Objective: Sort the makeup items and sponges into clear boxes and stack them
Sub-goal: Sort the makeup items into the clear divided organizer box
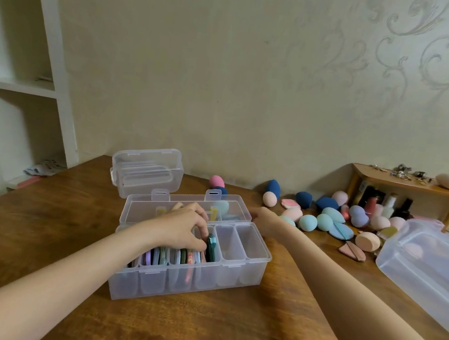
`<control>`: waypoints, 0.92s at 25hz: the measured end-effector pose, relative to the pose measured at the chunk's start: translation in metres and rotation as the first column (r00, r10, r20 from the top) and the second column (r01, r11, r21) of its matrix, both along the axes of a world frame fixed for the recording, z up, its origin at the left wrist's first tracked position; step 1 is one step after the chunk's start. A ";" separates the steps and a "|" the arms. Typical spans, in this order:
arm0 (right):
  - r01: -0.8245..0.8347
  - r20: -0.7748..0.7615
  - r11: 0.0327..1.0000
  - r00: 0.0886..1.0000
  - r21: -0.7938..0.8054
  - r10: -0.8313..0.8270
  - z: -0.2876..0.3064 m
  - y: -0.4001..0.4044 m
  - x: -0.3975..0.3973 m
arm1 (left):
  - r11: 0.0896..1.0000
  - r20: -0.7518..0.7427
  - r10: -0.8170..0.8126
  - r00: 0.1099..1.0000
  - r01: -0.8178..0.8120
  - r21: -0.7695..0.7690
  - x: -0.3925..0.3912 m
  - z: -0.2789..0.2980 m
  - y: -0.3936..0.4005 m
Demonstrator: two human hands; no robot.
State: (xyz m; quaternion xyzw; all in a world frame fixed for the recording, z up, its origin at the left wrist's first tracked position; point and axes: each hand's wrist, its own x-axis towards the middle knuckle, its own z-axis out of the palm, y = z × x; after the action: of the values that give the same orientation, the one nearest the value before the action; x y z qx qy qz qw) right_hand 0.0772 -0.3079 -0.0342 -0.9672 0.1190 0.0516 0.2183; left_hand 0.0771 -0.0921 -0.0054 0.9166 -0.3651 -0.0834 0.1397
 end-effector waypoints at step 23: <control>0.061 0.492 0.960 0.848 0.274 -0.195 0.046 0.020 -0.070 | 0.972 -0.043 -0.104 0.994 0.092 -0.215 0.013 -0.013 -0.064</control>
State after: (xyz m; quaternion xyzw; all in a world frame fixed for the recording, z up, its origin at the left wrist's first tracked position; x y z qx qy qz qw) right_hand 0.0071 -0.2876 0.0117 -0.9004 0.1137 -0.2089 0.3643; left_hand 0.0902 -0.1556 -0.0181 0.8746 -0.4130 -0.0754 0.2426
